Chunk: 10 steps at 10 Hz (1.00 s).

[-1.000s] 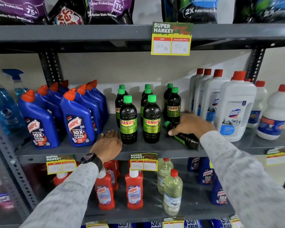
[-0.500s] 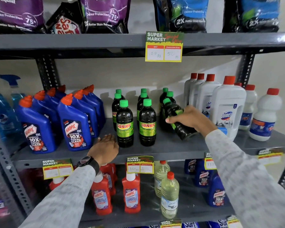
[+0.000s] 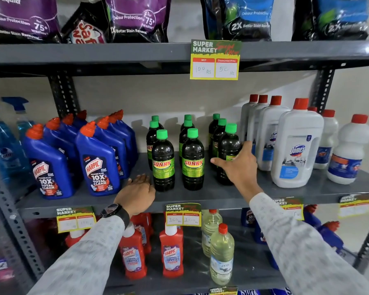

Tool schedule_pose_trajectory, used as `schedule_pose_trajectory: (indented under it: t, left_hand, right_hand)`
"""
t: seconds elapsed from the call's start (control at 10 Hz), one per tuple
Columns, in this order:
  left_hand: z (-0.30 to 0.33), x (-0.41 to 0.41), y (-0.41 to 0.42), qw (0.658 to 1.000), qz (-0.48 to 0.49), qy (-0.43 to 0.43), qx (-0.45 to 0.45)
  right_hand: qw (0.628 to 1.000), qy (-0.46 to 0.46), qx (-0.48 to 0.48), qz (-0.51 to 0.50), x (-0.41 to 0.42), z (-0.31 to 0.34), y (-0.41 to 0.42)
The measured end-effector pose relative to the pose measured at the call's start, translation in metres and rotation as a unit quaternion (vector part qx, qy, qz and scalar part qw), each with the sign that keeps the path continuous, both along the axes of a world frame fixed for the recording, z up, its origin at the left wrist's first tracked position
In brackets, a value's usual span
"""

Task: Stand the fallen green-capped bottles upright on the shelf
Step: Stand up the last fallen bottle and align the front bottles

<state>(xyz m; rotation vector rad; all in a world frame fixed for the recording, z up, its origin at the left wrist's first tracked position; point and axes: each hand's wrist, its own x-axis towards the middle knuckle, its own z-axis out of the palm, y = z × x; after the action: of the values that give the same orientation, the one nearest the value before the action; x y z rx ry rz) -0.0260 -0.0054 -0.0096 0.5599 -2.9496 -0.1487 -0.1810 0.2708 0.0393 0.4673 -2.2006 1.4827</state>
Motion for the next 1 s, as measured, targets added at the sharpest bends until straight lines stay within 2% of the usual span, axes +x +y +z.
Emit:
schedule_pose_trajectory:
  t: [0.2, 0.3, 0.4, 0.5, 0.6, 0.8, 0.9, 1.0]
  left_hand:
    - [0.001, 0.001, 0.001, 1.0, 0.0, 0.002, 0.009]
    - [0.001, 0.002, 0.001, 1.0, -0.002, 0.001, 0.011]
    - [0.002, 0.002, 0.002, 1.0, -0.002, 0.001, 0.013]
    - [0.002, 0.002, 0.002, 1.0, -0.002, 0.003, 0.015]
    - [0.002, 0.003, 0.002, 1.0, -0.002, 0.004, 0.015]
    - [0.003, 0.003, 0.003, 1.0, -0.002, -0.001, 0.014]
    - [0.003, 0.003, 0.003, 1.0, -0.002, -0.003, 0.014]
    - [0.003, 0.003, 0.003, 1.0, -0.002, -0.002, 0.013]
  right_hand:
    - [1.0, -0.011, 0.001, -0.019, -0.003, -0.015, -0.004]
    - [1.0, -0.005, -0.008, 0.007, -0.003, -0.021, -0.004]
    - [0.993, -0.057, -0.053, 0.09, -0.012, -0.027, 0.007]
    - [0.97, -0.11, -0.103, 0.191, -0.022, -0.036, 0.017]
    - [0.968, -0.103, -0.101, 0.203, -0.024, -0.039, 0.018]
    - [0.986, -0.07, -0.071, 0.132, -0.01, -0.035, 0.012]
    - [0.987, -0.063, -0.072, 0.132, -0.008, -0.034, 0.013]
    - [0.975, -0.089, -0.087, 0.184, -0.011, -0.036, 0.017]
